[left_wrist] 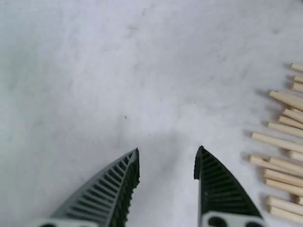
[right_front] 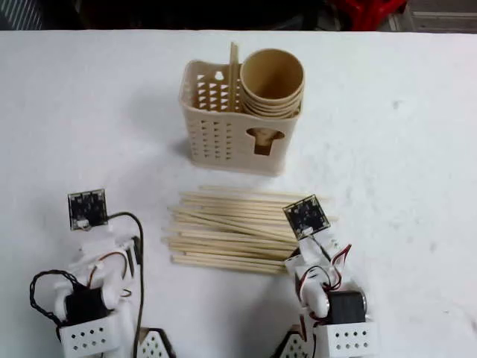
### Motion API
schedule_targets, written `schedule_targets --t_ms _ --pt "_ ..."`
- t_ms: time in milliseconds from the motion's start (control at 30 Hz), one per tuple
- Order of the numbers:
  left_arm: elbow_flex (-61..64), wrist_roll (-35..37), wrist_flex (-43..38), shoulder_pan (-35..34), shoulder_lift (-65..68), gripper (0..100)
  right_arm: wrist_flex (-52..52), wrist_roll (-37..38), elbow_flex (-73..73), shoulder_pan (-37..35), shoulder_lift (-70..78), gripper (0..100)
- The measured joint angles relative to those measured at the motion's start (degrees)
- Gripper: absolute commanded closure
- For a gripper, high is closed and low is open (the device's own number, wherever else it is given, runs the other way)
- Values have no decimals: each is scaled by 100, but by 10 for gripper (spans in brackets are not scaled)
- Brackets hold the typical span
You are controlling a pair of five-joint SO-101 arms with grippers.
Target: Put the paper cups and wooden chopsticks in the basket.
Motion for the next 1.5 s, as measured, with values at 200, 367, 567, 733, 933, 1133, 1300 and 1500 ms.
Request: schedule_targets --t_ms 200,367,567,733,933,1133,1300,1500 --pt "0 0 0 0 0 800 0 0 0 0 0 980" --pt "0 0 0 0 0 800 0 0 0 0 0 980" --pt "0 0 0 0 0 800 0 0 0 0 0 980" --pt "0 0 0 0 0 800 0 0 0 0 0 980" --pt "0 0 0 88 0 800 0 0 0 0 0 979" --pt "0 0 0 484 0 800 0 0 0 -413 0 981" --pt "0 0 0 580 0 800 0 0 0 -958 0 978" --pt "0 0 0 580 0 797 -167 0 0 -905 0 978"
